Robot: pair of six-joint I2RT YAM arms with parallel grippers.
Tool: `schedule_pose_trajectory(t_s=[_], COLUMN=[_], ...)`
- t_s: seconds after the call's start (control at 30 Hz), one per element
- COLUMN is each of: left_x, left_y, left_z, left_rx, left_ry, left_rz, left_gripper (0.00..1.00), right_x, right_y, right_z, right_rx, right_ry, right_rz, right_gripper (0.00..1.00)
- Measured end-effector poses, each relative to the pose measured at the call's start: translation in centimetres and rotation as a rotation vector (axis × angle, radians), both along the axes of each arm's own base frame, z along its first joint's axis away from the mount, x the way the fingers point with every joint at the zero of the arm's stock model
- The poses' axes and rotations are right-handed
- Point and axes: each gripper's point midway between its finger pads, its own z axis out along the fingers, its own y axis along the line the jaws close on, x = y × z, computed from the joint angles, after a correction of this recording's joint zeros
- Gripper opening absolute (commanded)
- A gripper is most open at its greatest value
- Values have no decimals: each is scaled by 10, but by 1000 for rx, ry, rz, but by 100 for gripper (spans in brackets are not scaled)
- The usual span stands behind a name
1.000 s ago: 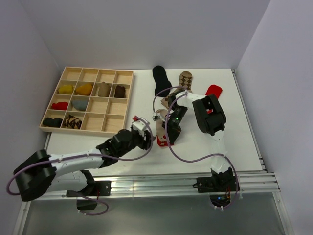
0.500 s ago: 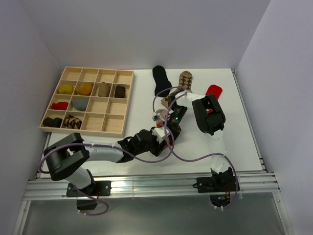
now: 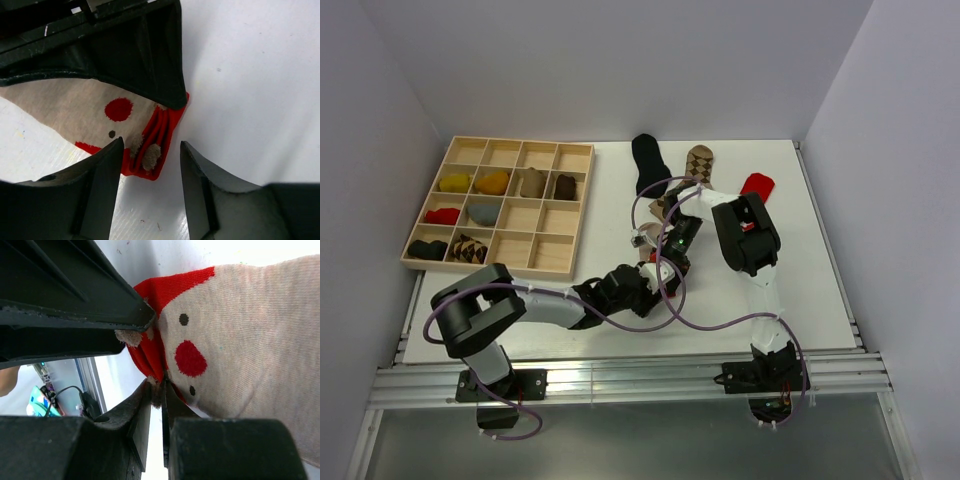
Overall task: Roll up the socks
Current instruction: Roll the sock at the center of the board.
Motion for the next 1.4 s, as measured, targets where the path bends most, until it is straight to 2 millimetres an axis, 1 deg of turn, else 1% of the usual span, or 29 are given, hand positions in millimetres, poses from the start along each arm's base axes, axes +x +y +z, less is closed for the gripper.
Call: schedule_pose_trajectory(t_s=[0.03,0.1,0.2,0.23,0.33,0.5,0.53,0.6,0.63,0.7,0.73,0.8,0.83,0.97,1.03,1.17,1.23,1.3,1.4], left_x=[1,3,8,9,12,17,18,19,20,22,24,28,30,38,41,40,41,41,39], left_y=[0,-1,-3,-4,-6,-5,-5,-5,-5,-5,-6,-7,-7,-6,-4,-5,-5,-6,-9], left_z=[-1,-1,-2,-3,-4,-5,-5,-6,-7,-9,-9,-9,-10,-10,-11,-12,-13,-13,-14], left_rx=[3,7,11,13,13,7,4,-6,-11,-24,-34,-57,-66,-114,-135,-160,-166,-167,-175], left_ry=[-2,-6,-13,-14,-10,1,6,24,33,53,66,95,109,186,226,324,368,424,516], left_rz=[4,12,25,29,34,45,48,53,54,59,62,67,69,83,87,89,97,107,121], left_gripper=[51,45,31,23,13,3,1,0,0,0,0,0,0,1,0,0,0,0,0], right_x=[0,0,0,0,0,0,1,1,1,1,1,2,3,18,30,56,66,67,55], right_y=[0,0,0,0,0,0,0,-1,-1,-1,-1,-2,-3,-7,-14,-37,-53,-68,-76], right_z=[0,0,0,0,0,0,0,0,0,1,2,6,8,27,38,58,61,61,60], right_rx=[0,-1,-3,-3,-4,-8,-10,-20,-26,-38,-40,-40,-36,1,24,54,53,43,38], right_ry=[0,2,2,2,3,6,8,14,17,19,9,-22,-50,-177,-245,-364,-441,-526,-638], right_rz=[0,0,-2,-2,-2,-10,-14,-28,-36,-59,-73,-96,-109,-186,-253,-393,-449,-482,-478], right_gripper=[16,16,16,16,16,16,17,20,26,30,36,42,44,47,47,47,47,48,48])
